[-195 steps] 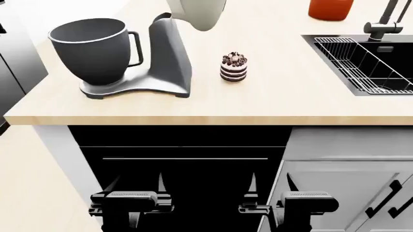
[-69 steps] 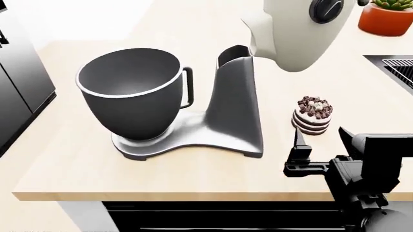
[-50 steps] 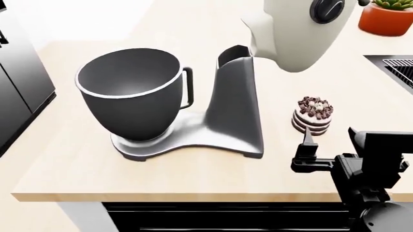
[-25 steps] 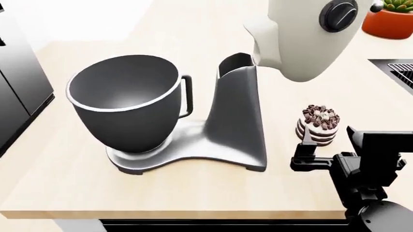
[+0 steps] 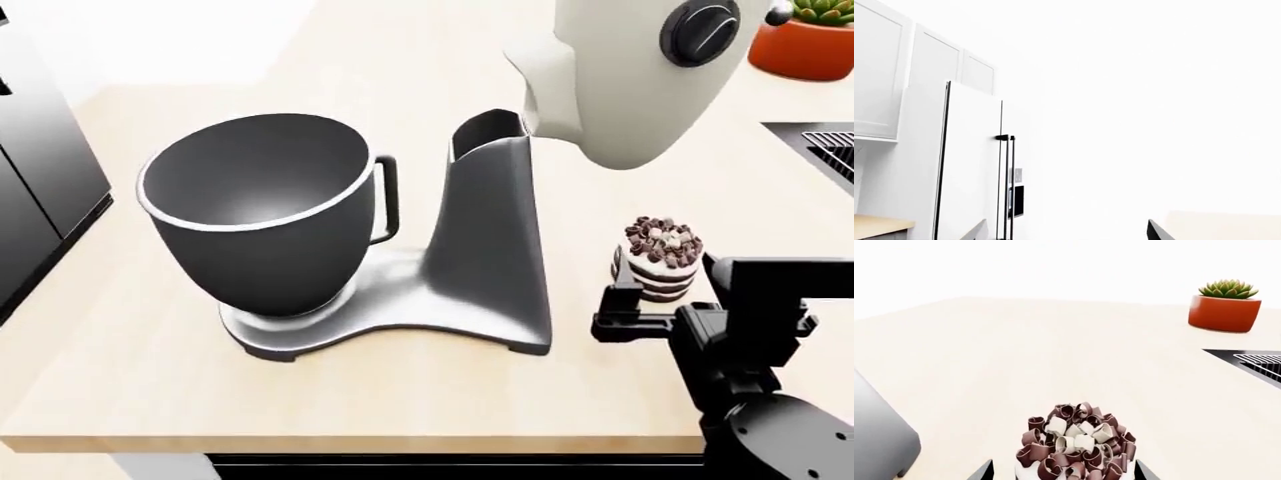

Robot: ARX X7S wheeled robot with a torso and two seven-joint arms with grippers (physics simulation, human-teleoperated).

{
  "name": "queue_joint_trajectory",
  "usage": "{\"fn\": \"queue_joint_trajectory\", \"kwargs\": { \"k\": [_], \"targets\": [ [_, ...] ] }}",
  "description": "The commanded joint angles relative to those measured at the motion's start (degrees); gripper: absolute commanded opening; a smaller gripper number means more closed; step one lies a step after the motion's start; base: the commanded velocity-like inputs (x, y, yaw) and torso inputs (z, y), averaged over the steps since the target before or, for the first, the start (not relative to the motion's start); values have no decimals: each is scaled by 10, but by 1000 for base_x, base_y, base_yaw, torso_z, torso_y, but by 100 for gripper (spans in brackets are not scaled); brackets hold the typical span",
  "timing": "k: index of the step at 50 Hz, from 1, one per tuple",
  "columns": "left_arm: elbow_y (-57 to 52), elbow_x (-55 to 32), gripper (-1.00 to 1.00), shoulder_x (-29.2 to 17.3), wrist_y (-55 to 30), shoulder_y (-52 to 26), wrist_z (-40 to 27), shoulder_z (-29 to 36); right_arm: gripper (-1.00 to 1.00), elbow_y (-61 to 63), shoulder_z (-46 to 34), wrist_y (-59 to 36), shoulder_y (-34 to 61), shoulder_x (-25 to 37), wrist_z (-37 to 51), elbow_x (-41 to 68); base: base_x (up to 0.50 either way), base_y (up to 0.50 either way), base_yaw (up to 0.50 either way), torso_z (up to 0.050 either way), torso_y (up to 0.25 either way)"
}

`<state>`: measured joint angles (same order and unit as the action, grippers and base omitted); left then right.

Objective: Place the cake in the stand mixer bowl.

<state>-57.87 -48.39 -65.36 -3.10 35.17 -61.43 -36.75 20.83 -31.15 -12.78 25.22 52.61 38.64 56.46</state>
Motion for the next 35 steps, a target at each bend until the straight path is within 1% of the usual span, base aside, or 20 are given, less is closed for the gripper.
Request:
{"fn": "queue_joint_trajectory", "kwargs": {
  "k": [1,13,32,33,35],
  "targets": [
    [1,3,100,2,-1,-4,2,6,100,-25,-7,-4,11,-15,-15,-4,0,0,0,0,0],
    [3,3,100,0,-2,-11,1,15,100,-53,-8,-3,16,-22,-28,-6,0,0,0,0,0],
    [3,2,100,2,-5,-17,5,19,100,-54,-7,-9,16,-23,-21,-2,0,0,0,0,0],
    [4,1,100,2,-4,-17,5,20,-100,-52,-7,-6,14,-23,-21,-6,0,0,0,0,0],
    [4,2,100,2,-5,-18,5,21,-100,-52,-7,-5,13,-23,-21,-7,0,0,0,0,0]
  ]
}}
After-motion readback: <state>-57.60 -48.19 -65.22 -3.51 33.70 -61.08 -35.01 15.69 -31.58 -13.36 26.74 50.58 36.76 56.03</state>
